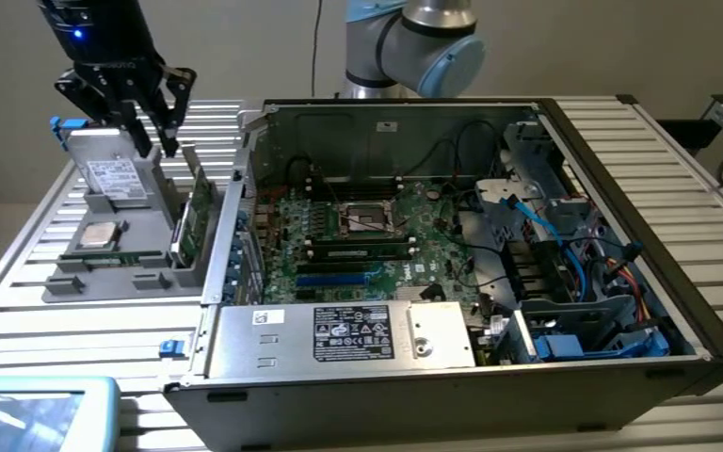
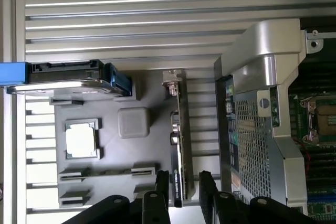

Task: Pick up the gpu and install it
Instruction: 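Pick up the gpu and move the gpu toward the slot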

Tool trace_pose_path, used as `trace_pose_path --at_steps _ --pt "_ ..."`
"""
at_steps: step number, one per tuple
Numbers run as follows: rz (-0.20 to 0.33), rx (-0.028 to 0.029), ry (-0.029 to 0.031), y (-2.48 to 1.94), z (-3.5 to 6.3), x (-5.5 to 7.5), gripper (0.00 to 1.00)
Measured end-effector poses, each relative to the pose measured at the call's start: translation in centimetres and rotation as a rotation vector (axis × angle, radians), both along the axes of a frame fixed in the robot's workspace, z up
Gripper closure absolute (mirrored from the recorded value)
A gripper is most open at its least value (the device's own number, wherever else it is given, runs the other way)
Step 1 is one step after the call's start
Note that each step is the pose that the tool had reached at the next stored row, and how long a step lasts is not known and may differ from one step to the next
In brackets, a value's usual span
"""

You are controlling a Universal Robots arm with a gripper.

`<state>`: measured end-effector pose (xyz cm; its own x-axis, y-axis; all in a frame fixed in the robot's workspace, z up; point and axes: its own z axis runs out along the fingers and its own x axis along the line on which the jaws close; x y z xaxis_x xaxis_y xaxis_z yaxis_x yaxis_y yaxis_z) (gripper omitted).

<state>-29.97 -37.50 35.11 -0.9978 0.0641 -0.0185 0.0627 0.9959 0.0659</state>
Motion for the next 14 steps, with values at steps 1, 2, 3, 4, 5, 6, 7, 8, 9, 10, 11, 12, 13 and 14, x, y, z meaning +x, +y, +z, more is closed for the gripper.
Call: trace_pose_path --at_steps 1,2,3,4,5,6,7,8,9,10,11,12,13,14 --pt "0.006 0.0063 0.0 -0.05 -0.12 -0.1 0.62" --pt "0.012 0.0125 0.0 -0.11 -0.24 -0.1 0.62" --pt "0.018 0.0173 -0.0001 -0.16 -0.38 -0.1 0.62" --pt "0.023 0.0212 -0.0001 -0.24 -0.53 -0.1 0.62" --pt "0.026 0.0234 -0.0001 -0.35 -0.71 -0.1 0.62" --pt "0.028 0.0244 0.0 -0.46 -0.89 -0.1 0.62" --pt "0.029 0.0245 0.0 -0.5 -1.08 -0.1 0.62" --pt "0.03 0.0245 0.0 -0.53 -1.26 -0.1 0.62" --pt "0.031 0.0245 0.0 -0.57 -1.44 -0.1 0.62" --pt "0.032 0.0245 0.0001 -0.62 -1.62 -0.1 0.62" --pt "0.032 0.0245 0.0 -0.67 -1.8 -0.1 0.62" --pt "0.032 0.0245 0.0001 -0.72 -1.99 -0.1 0.62" --pt "0.032 0.0246 0.0 -0.78 -2.17 -0.1 0.6" --pt "0.033 0.0246 0.0 -0.85 -2.35 -0.1 0.6"
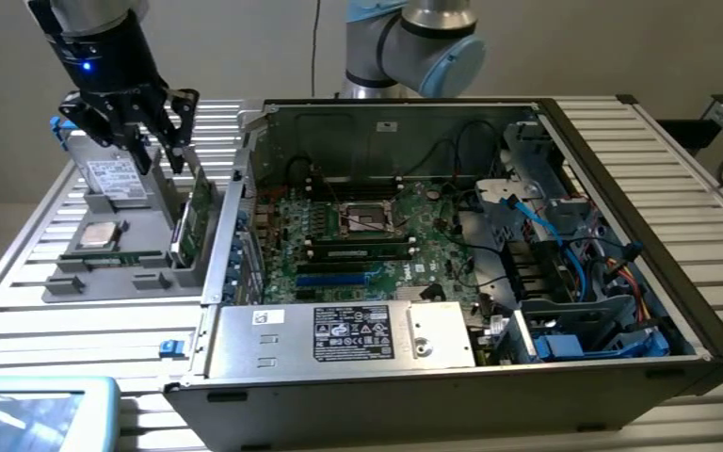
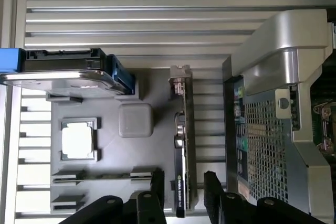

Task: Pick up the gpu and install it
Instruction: 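Pick up the gpu and move the gpu toward the slot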

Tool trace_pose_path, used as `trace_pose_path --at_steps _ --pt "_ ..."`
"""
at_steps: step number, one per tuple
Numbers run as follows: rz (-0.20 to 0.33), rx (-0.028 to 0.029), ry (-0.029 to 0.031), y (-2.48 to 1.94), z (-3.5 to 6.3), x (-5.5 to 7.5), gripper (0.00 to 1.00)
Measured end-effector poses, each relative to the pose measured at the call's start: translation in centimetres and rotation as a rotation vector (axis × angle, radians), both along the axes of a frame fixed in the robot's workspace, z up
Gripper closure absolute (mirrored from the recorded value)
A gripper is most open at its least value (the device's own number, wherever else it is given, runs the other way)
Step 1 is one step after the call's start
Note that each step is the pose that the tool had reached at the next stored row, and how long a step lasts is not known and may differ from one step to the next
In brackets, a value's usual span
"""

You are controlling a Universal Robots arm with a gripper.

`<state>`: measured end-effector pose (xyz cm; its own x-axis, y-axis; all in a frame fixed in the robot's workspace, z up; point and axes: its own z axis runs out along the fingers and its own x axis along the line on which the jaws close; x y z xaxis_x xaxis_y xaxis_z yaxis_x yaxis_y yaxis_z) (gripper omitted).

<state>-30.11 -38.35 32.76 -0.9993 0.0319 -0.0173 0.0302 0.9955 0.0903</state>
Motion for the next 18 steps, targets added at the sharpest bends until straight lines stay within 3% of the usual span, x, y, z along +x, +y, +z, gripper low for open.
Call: trace_pose_path --at_steps 1,7,18 --pt "0.0 0.0 0.0 -0.08 -0.18 0.0 0.54" --pt "0.0 0.0001 -0.0001 -0.78 -1.28 0.0 0.54" --pt "0.0 0.0001 0.0001 -0.89 -3.27 0.0 0.54"
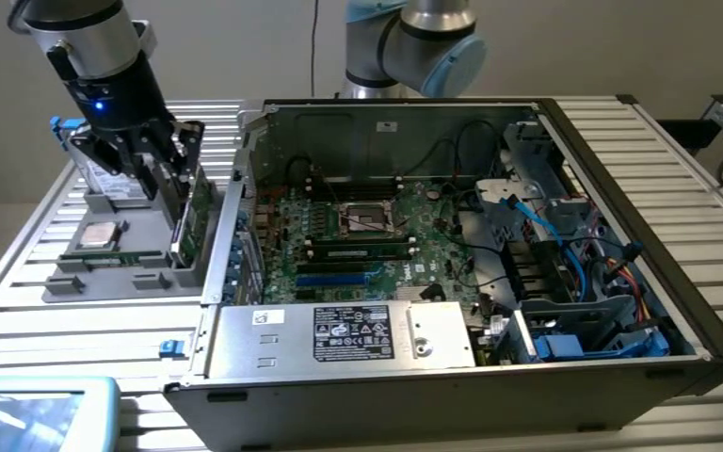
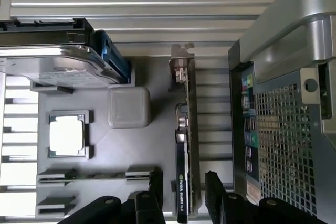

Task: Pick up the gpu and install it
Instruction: 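Pick up the gpu and move the gpu toward the slot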

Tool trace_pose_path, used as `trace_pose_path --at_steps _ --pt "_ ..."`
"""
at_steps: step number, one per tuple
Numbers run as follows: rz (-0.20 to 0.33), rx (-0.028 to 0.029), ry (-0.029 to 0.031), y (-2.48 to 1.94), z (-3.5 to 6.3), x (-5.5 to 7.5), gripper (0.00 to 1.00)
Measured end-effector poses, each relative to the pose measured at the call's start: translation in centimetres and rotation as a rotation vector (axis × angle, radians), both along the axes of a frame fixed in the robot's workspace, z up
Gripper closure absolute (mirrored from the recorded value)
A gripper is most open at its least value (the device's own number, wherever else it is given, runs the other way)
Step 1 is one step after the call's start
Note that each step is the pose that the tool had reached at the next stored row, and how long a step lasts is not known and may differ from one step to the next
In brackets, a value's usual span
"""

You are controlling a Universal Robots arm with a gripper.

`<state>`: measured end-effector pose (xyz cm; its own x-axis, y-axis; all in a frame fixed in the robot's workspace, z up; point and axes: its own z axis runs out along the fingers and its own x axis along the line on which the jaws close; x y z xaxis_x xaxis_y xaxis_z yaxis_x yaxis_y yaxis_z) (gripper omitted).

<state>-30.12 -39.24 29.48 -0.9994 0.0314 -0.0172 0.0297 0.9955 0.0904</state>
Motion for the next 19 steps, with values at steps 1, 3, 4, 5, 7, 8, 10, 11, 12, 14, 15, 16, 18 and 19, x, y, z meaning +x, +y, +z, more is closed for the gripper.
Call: trace_pose_path --at_steps 1,3,4,5,7,8,10,11,12,14,15,16,18,19 --pt "0.0 0.0 0.0 0.0 -0.18 0.0 0.54" --pt "0.004 0.0014 0.0 -0.01 -0.55 0.0 0.54" --pt "0.007 0.0029 -0.0002 -0.03 -0.71 0.0 0.54" --pt "0.01 0.0047 -0.0012 -0.03 -0.81 0.0 0.54" --pt "0.015 0.0074 -0.0028 -0.06 -1.07 0.0 0.54" --pt "0.018 0.0089 -0.0039 -0.06 -1.19 0.0 0.54" --pt "0.022 0.0134 -0.0062 -0.08 -1.41 0.0 0.54" --pt "0.024 0.0164 -0.0075 -0.09 -1.54 0.0 0.54" --pt "0.026 0.019 -0.009 -0.1 -1.65 -0.1 0.54" --pt "0.029 0.0245 -0.0117 -0.13 -1.89 -0.1 0.54" --pt "0.03 0.0269 -0.0126 -0.15 -2.03 -0.1 0.54" --pt "0.031 0.0285 -0.0134 -0.18 -2.19 -0.1 0.54" --pt "0.032 0.0298 -0.0168 -0.2 -2.47 -0.2 0.54" --pt "0.033 0.0299 -0.0194 -0.21 -2.6 -0.2 0.54"
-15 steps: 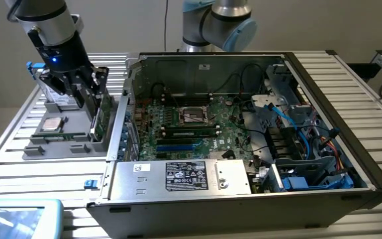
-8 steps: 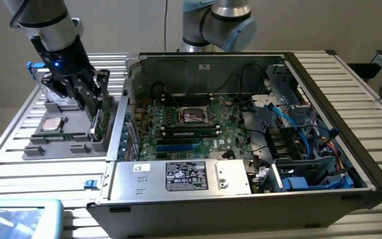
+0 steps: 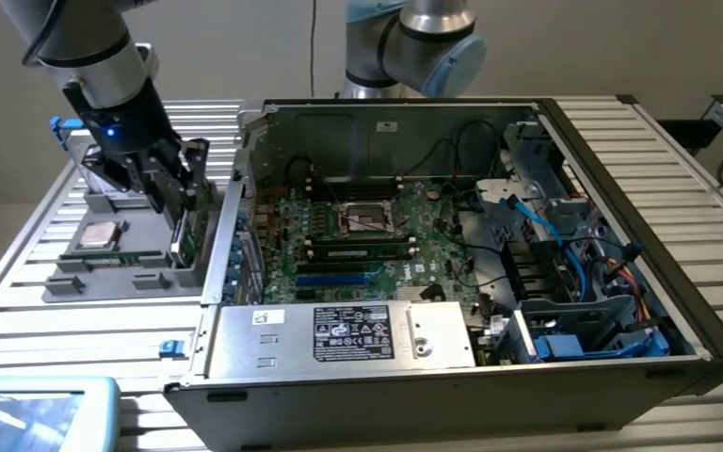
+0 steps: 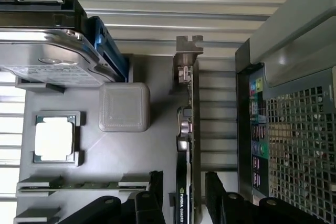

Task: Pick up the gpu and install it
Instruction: 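Pick up the gpu and move the gpu toward the slot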

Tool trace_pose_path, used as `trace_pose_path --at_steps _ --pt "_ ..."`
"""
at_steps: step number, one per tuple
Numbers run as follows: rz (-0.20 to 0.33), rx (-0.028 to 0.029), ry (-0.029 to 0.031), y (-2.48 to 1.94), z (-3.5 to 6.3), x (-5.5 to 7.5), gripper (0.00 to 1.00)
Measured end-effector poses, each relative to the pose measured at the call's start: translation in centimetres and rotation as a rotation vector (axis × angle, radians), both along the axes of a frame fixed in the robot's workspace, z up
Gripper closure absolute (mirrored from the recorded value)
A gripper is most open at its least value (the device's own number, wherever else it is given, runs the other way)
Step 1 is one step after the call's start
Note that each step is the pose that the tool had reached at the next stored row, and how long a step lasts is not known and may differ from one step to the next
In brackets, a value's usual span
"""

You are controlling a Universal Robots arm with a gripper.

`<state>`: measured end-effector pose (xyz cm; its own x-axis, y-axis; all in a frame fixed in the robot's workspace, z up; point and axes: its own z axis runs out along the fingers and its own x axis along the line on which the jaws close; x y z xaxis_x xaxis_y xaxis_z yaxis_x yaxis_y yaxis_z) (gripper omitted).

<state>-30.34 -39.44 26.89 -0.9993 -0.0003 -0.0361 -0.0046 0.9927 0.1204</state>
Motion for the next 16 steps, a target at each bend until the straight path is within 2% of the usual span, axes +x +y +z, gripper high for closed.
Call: trace_pose_path --at_steps 3,5,11,13,16 --pt "0.0 0.0014 -0.0124 0.0 -0.31 0.0 0.54" --pt "0.0 0.0019 -0.0167 0.02 -0.59 -0.1 0.54" --pt "0.0 0.0022 -0.019 0.04 -1.18 -0.2 0.54" --pt "0.0 0.002 -0.0197 0.26 -1.53 -0.3 0.54" --pt "0.0 0.002 -0.0254 0.62 -1.91 -0.3 0.54"
